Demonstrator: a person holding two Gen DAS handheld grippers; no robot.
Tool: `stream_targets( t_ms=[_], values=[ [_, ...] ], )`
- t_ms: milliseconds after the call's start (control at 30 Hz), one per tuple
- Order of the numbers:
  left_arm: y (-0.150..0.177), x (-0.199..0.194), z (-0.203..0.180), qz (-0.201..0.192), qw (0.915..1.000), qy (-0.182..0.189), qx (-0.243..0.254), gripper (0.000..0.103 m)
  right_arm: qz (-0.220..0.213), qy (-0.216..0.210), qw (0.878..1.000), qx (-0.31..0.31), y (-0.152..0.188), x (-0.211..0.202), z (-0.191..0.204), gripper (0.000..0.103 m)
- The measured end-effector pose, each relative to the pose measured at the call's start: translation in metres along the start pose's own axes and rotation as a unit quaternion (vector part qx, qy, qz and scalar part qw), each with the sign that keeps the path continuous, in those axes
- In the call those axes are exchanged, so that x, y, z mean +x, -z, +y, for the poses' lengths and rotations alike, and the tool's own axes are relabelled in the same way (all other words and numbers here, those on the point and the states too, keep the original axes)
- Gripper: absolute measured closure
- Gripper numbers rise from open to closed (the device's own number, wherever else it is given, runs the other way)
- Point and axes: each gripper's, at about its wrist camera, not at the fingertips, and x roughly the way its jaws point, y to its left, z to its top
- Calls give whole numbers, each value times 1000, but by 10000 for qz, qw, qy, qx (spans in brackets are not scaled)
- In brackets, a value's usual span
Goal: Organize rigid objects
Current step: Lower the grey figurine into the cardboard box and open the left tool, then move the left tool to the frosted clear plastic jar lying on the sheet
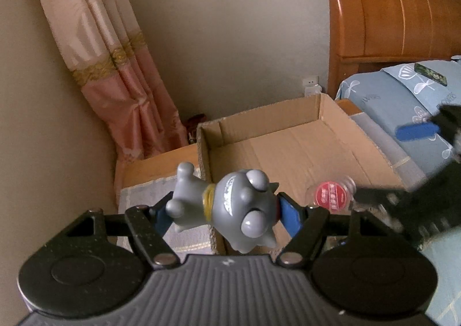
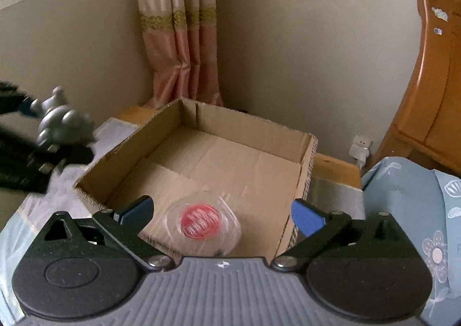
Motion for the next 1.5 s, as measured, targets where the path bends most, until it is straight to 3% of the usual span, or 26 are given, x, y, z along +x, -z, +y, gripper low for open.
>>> stream_targets(
  t_ms=[367, 600, 667, 733, 933, 1100, 1233, 1500],
  values=[
    [-23, 53, -7, 341, 9992, -5, -206, 30, 148, -178, 9996, 171, 39, -41, 6, 0],
    [-22, 81, -3, 586, 9972, -23, -458, 29, 390, 79, 9978, 524, 75, -51, -9, 0],
    [-21, 85, -2, 596, 9969, 7, -506, 27, 463, 117, 9969, 626, 83, -50, -15, 0],
    [-22, 87, -1, 585, 9969, 19, -522, 16, 556, 151, 9957, 725, 91, -47, -20, 0],
    [-26, 68, 0, 229, 9986, -100, -468, 13, 494, 294, 9948, 844, 98, -47, -21, 0],
    [-18, 43, -2, -127, 9990, 36, -429, 8, 286, 518, 9958, 702, 103, -50, -13, 0],
    [-1, 29, -5, -270, 9989, 163, -359, 6, 160, 480, 9964, 682, 110, -55, -7, 0],
    [53, 3, -17, -473, 9985, -84, -254, 6, -1, 662, 9963, 552, 130, -62, 8, 0]
  ],
)
